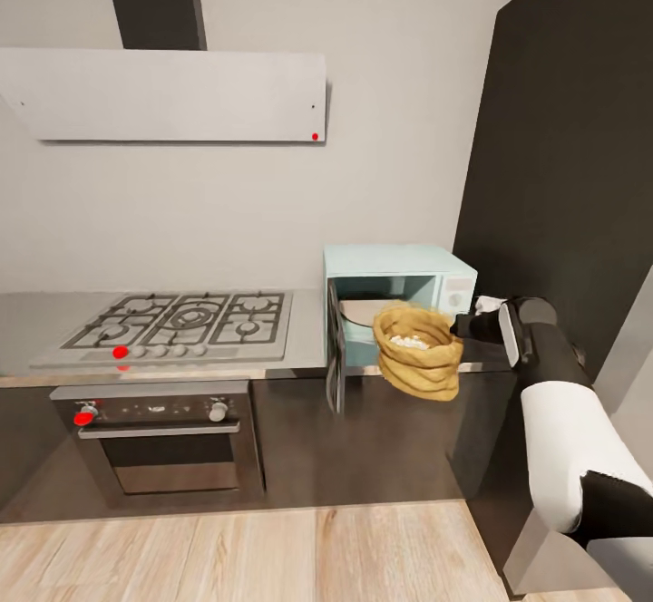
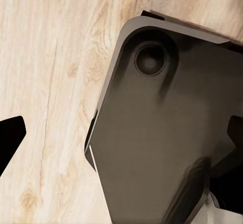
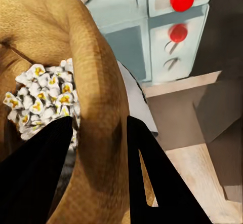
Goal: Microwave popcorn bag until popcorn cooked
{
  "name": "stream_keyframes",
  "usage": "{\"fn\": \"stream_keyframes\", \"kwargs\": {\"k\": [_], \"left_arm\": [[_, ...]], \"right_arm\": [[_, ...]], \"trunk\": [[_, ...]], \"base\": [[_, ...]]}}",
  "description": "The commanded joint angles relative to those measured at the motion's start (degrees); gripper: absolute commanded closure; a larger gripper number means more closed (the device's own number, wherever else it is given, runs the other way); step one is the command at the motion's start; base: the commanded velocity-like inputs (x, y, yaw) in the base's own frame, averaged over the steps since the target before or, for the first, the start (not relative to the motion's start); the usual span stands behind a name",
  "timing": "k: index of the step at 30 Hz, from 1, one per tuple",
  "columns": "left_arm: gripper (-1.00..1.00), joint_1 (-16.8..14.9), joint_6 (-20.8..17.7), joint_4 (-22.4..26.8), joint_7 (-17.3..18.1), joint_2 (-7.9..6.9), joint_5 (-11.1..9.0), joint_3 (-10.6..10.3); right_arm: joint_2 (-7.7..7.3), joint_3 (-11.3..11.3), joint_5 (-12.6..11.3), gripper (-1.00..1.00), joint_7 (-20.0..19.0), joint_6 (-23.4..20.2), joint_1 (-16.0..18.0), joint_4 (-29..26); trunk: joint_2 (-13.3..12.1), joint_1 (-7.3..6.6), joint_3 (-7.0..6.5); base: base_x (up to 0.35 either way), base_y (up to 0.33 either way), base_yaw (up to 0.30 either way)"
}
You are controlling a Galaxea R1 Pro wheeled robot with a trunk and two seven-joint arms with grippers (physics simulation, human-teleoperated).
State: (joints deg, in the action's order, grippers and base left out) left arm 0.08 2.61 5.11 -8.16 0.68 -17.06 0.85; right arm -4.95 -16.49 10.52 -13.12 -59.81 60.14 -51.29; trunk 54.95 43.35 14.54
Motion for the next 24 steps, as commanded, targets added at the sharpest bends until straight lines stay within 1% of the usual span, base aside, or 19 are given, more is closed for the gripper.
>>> {"fn": "stream_keyframes", "kwargs": {"k": [1,4,8,10,13,15,18,24], "left_arm": [[-1.0,0.01,0.11,0.08,-0.17,0.02,-0.26,0.05],[-1.0,0.01,0.11,0.08,-0.17,0.02,-0.26,0.08],[-1.0,0.01,0.11,0.08,-0.14,0.02,-0.26,0.03],[-1.0,0.01,0.11,0.08,-0.14,0.02,-0.26,0.03],[-1.0,0.01,0.11,0.08,-0.14,0.02,-0.26,0.03],[-1.0,0.01,0.11,0.08,-0.15,0.02,-0.26,0.03],[-1.0,0.01,0.11,0.08,-0.14,0.02,-0.26,0.03],[-1.0,0.01,0.11,0.08,-0.15,0.02,-0.26,0.06]], "right_arm": [[0.13,-0.11,0.44,1.0,0.0,-0.19,0.68,1.6],[0.77,-0.12,0.46,1.0,0.56,-0.19,2.5,4.31],[0.98,-0.37,0.32,1.0,2.01,-0.19,6.51,8.59],[1.11,-0.51,0.3,1.0,2.16,-0.19,7.77,9.61],[2.9,-0.71,0.29,1.0,3.41,-0.19,10.05,10.21],[3.55,-0.82,0.25,1.0,4.26,-0.19,11.27,11.06],[3.86,-0.9,0.21,1.0,4.62,-0.19,12.33,11.8],[4.18,-1.02,0.2,1.0,4.68,-0.19,12.56,11.91]], "trunk": [[0.05,0.01,0.07],[0.05,0.01,0.07],[0.05,0.01,0.07],[0.05,0.01,0.07],[0.05,0.01,0.07],[0.05,0.01,0.07],[0.05,0.01,0.07],[0.05,0.01,0.07]], "base": [[0.0,0.0,0.0],[0.0,0.0,0.0],[0.0,0.0,0.0],[0.0,0.0,0.0],[0.0,0.0,0.0],[0.0,0.0,0.0],[0.0,0.0,0.0],[0.0,0.0,0.0]]}}
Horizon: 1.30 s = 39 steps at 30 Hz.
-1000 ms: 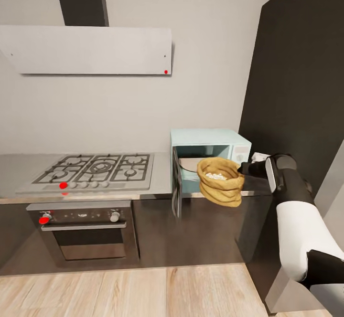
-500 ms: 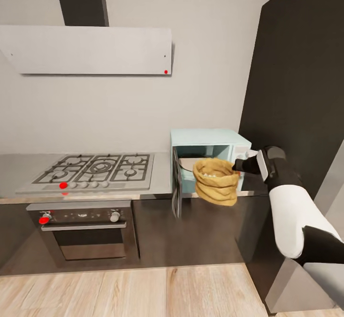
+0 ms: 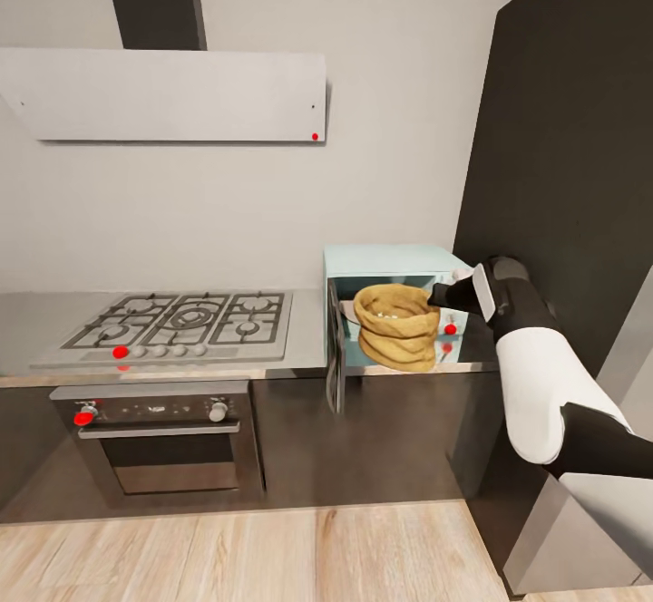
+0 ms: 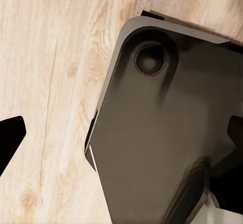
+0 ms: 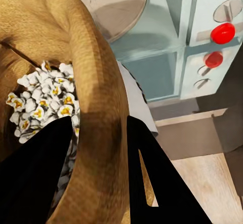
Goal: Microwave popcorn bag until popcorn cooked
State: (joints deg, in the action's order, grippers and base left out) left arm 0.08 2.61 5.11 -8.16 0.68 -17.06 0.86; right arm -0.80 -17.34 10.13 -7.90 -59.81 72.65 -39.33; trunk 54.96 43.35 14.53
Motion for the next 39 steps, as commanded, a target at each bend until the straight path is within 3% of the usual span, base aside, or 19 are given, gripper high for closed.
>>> {"fn": "stream_keyframes", "kwargs": {"k": [1,11,25,39], "left_arm": [[-1.0,0.01,0.11,0.08,-0.12,0.02,-0.26,0.05],[-1.0,0.01,0.11,0.08,-0.22,0.03,-0.26,0.05],[-1.0,0.01,0.11,0.08,-0.18,0.02,-0.26,0.02],[-1.0,0.01,0.11,0.08,-0.19,0.02,-0.26,0.09]], "right_arm": [[0.06,-0.29,0.59,1.0,-0.54,-0.19,0.04,-0.04],[-0.12,-0.59,0.68,1.0,-0.54,-0.19,0.09,-0.89],[-0.22,-0.23,1.03,1.0,-0.54,-0.19,0.04,-0.84],[-0.43,-0.24,1.03,1.0,-0.54,-0.19,0.05,-0.3]], "trunk": [[0.05,0.01,0.07],[0.05,0.01,0.07],[0.05,0.01,0.07],[0.05,0.01,0.07]], "base": [[0.0,0.0,0.0],[0.02,0.0,0.0],[0.225,0.0,0.0],[0.01,0.0,0.0]]}}
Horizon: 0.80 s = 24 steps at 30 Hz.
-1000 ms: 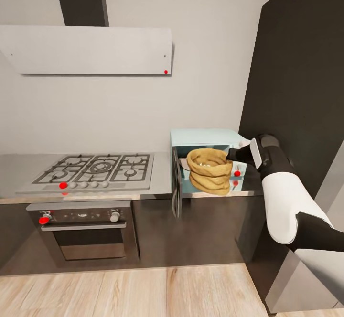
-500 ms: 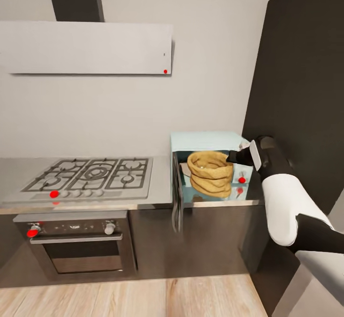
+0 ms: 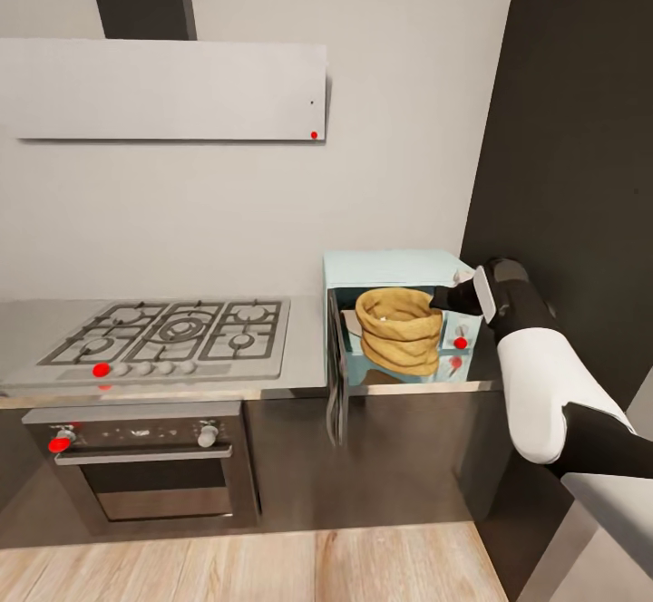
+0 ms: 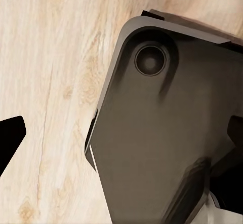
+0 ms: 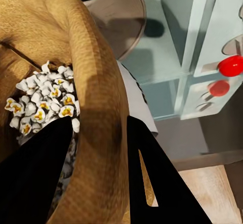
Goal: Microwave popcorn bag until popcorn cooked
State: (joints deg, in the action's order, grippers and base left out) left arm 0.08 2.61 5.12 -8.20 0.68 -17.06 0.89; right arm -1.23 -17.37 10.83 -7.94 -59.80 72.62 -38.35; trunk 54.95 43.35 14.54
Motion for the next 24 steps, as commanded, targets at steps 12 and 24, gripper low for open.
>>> {"fn": "stream_keyframes", "kwargs": {"k": [12,24], "left_arm": [[-1.0,0.01,0.12,0.01,0.01,0.02,-0.25,0.0],[-1.0,0.01,0.12,0.0,0.03,0.02,-0.25,-0.01]], "right_arm": [[-0.61,-0.29,0.25,1.0,-0.5,-0.2,0.06,2.27],[-0.61,-0.32,0.25,1.0,-0.5,-0.2,0.07,2.31]], "trunk": [[0.05,0.01,0.06],[0.05,0.01,0.06]], "base": [[0.047,0.0,0.0],[0.267,0.0,0.0]]}}
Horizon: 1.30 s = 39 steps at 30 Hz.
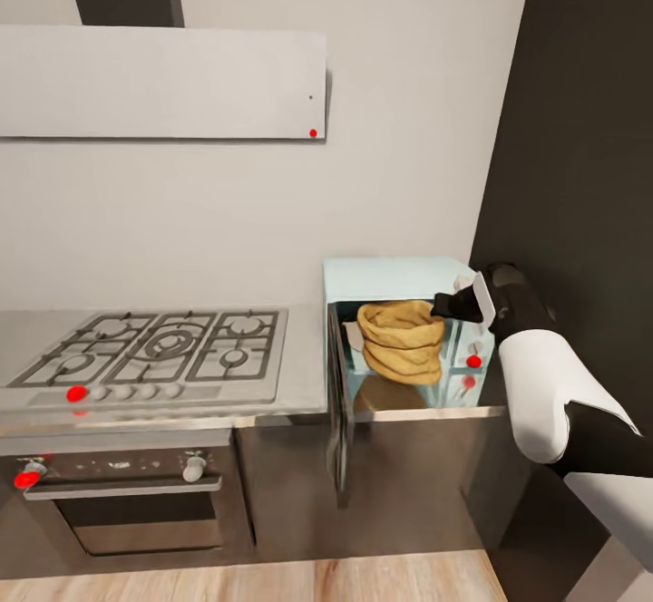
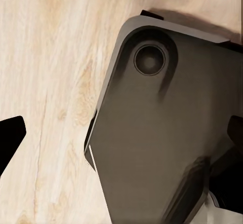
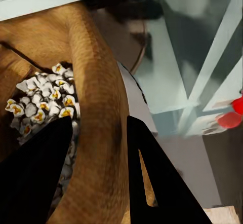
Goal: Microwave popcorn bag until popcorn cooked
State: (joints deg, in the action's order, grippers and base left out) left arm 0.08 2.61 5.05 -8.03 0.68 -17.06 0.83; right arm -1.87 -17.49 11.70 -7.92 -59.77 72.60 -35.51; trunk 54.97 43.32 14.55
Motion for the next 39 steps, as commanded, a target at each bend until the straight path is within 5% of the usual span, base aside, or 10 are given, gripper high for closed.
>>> {"fn": "stream_keyframes", "kwargs": {"k": [1,14,15,22,31,32,34,35,39], "left_arm": [[-1.0,0.0,0.11,0.05,-0.15,0.02,-0.25,0.04],[-1.0,0.0,0.11,0.11,-0.22,0.02,-0.25,0.04],[-1.0,0.0,0.2,0.17,-0.5,0.06,-0.25,0.13],[-1.0,0.0,0.2,0.22,-0.24,0.02,-0.42,0.27],[-1.0,0.0,0.2,0.22,-0.24,0.02,-0.43,0.25],[-1.0,0.0,0.2,0.22,-0.24,0.02,-0.41,0.24],[-1.0,0.0,0.2,0.22,-0.24,0.02,-0.43,0.26],[-1.0,0.0,0.2,0.22,-0.24,0.02,-0.43,0.24],[-1.0,0.0,0.2,0.22,-0.24,0.02,-0.43,0.27]], "right_arm": [[0.03,-0.2,-0.62,1.0,-0.52,-0.23,0.11,-0.52],[0.1,-0.18,-0.62,1.0,-0.52,-0.23,0.1,-0.43],[0.17,0.12,-2.51,1.0,-0.37,-0.23,-0.26,1.3],[-0.77,0.09,-4.21,1.0,-0.26,-0.23,-0.62,2.44],[-0.87,0.08,-4.62,1.0,-0.27,-0.23,-0.62,2.59],[-0.87,0.08,-4.61,-1.0,-0.27,-0.23,-0.62,2.59],[-0.85,0.08,-3.93,-1.0,-0.28,-0.23,-0.62,3.24],[-0.88,0.08,-0.81,-1.0,-0.27,-0.23,-0.62,3.87],[-0.93,0.08,-0.72,-1.0,-0.34,-0.23,-0.62,3.87]], "trunk": [[0.04,0.03,0.05],[0.04,0.03,0.05],[-0.29,-0.15,0.06],[-0.29,-0.15,0.06],[-0.29,-0.15,0.06],[-0.29,-0.15,0.06],[-0.29,-0.15,0.06],[-0.29,-0.15,0.06],[-0.29,-0.15,0.06]], "base": [[0.276,0.0,0.0],[0.242,0.0,0.0],[0.0,0.0,0.0],[0.0,0.0,0.0],[0.0,0.0,0.0],[0.0,0.0,0.0],[0.0,0.0,0.0],[0.0,0.0,0.0],[0.0,0.0,0.0]]}}
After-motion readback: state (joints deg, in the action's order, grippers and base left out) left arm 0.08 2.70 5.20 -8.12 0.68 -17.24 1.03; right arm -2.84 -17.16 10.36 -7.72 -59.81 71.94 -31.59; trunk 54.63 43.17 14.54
